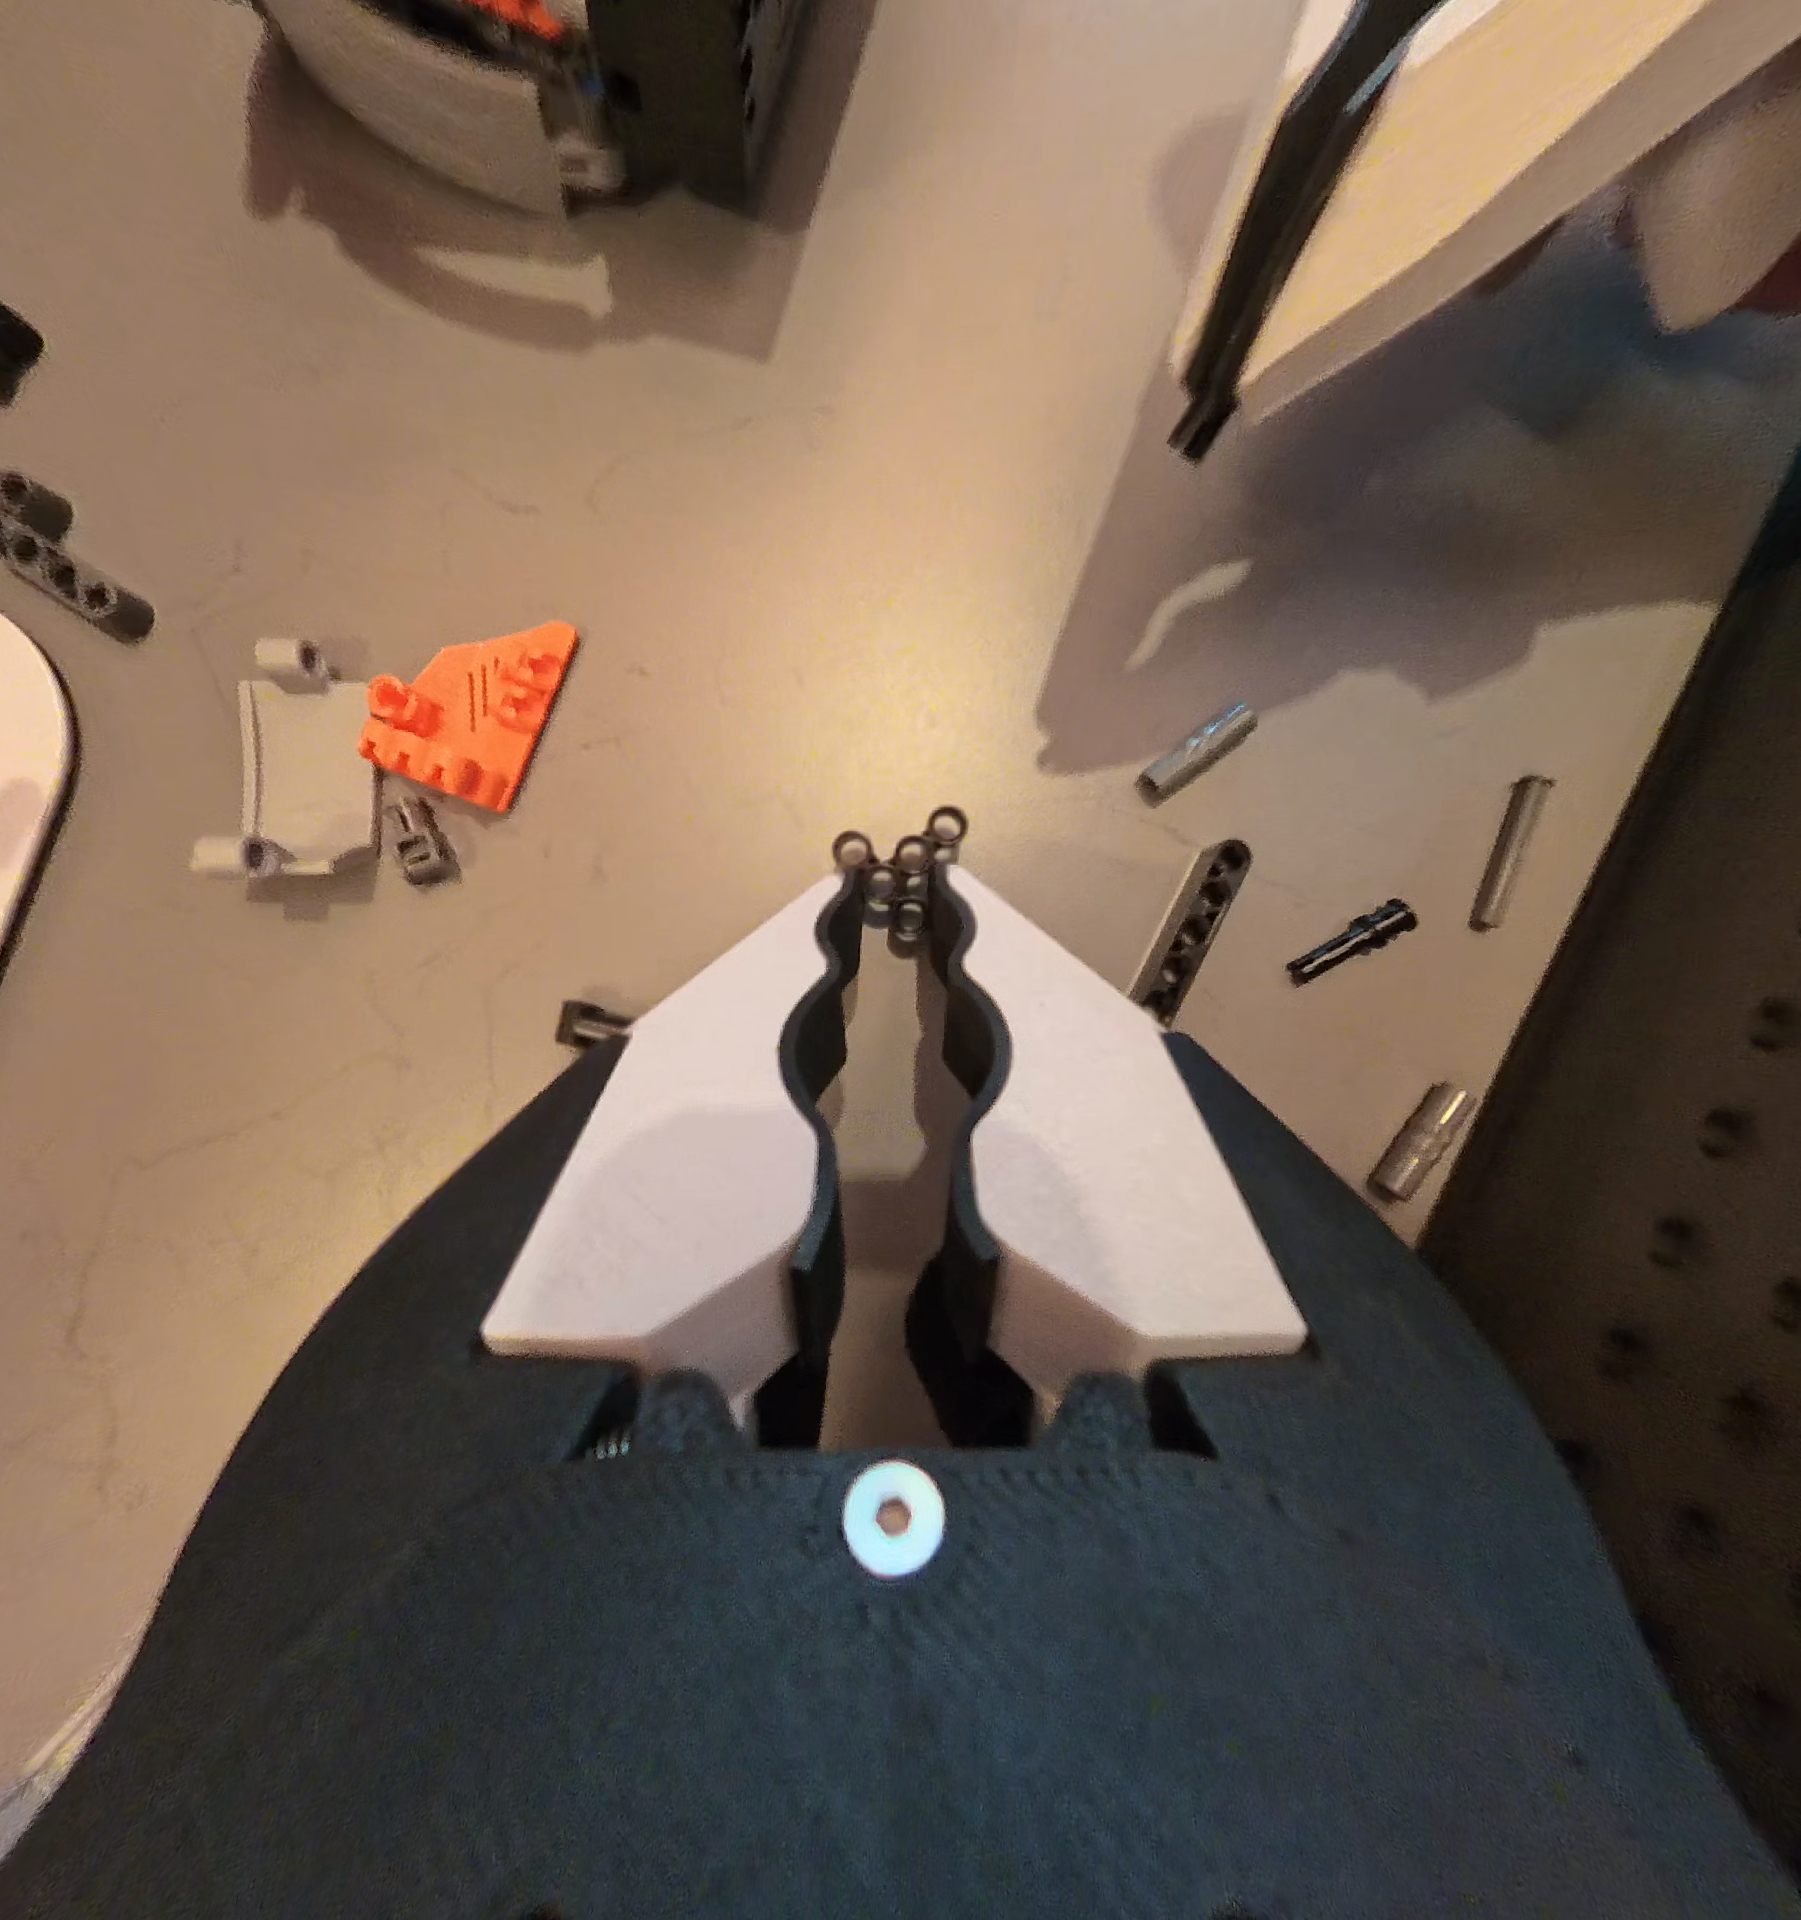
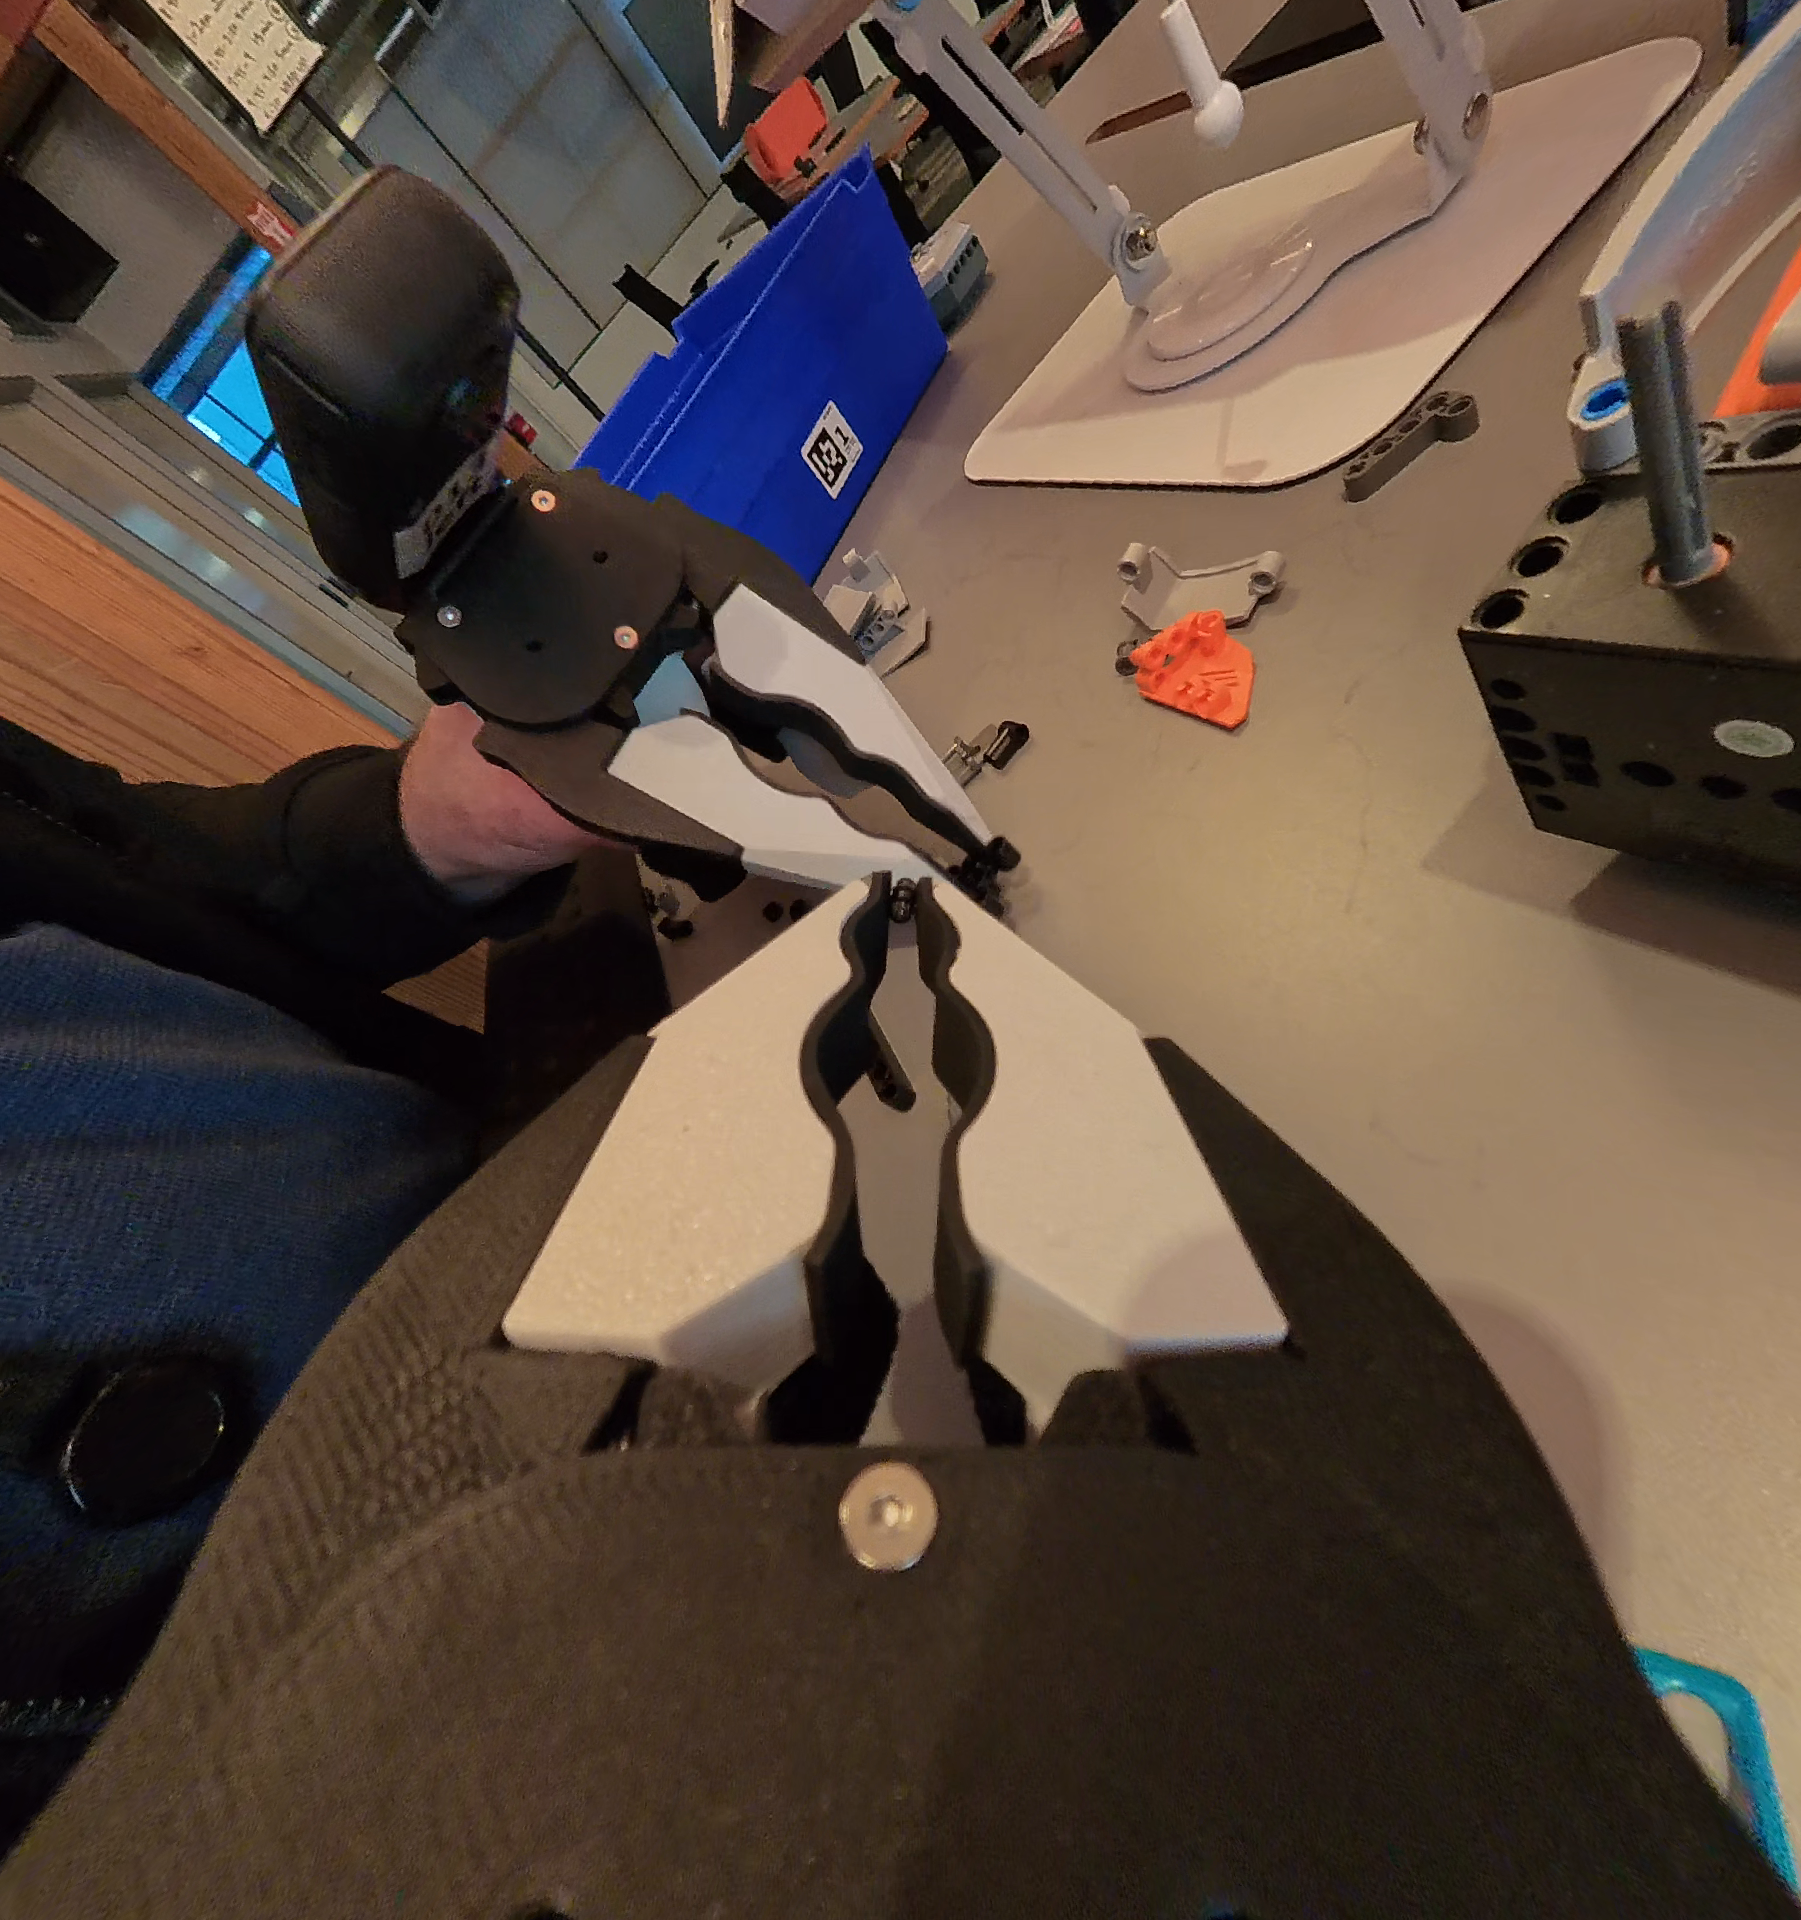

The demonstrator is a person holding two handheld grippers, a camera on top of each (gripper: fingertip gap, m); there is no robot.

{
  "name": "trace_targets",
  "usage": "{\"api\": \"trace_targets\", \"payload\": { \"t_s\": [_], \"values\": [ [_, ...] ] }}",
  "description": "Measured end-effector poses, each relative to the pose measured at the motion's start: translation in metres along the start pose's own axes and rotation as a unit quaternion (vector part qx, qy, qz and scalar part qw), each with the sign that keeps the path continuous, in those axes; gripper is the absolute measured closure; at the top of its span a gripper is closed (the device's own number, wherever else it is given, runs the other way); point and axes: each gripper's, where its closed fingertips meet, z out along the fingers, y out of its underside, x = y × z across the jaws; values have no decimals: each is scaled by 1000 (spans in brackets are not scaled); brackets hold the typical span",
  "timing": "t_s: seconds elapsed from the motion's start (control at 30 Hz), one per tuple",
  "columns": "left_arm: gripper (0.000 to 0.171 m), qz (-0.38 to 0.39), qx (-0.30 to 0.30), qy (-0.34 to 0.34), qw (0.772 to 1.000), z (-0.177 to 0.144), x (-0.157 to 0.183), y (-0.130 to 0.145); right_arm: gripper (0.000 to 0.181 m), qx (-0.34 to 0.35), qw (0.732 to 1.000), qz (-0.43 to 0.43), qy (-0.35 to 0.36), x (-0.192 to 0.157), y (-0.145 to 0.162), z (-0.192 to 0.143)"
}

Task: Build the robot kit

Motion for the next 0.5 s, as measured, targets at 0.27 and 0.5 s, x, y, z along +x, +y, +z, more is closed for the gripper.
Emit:
{"api": "trace_targets", "payload": {
  "t_s": [0.27, 0.5],
  "values": [
    [162, -177, 305, 223, 909, -70, 15, -75, 180, 87, 994, 23, -55, -23, -38, -2],
    [162, -268, 444, 361, 775, -119, 10, -103, 180, 160, 983, 9, -88, -49, -78, 1]
  ]
}}
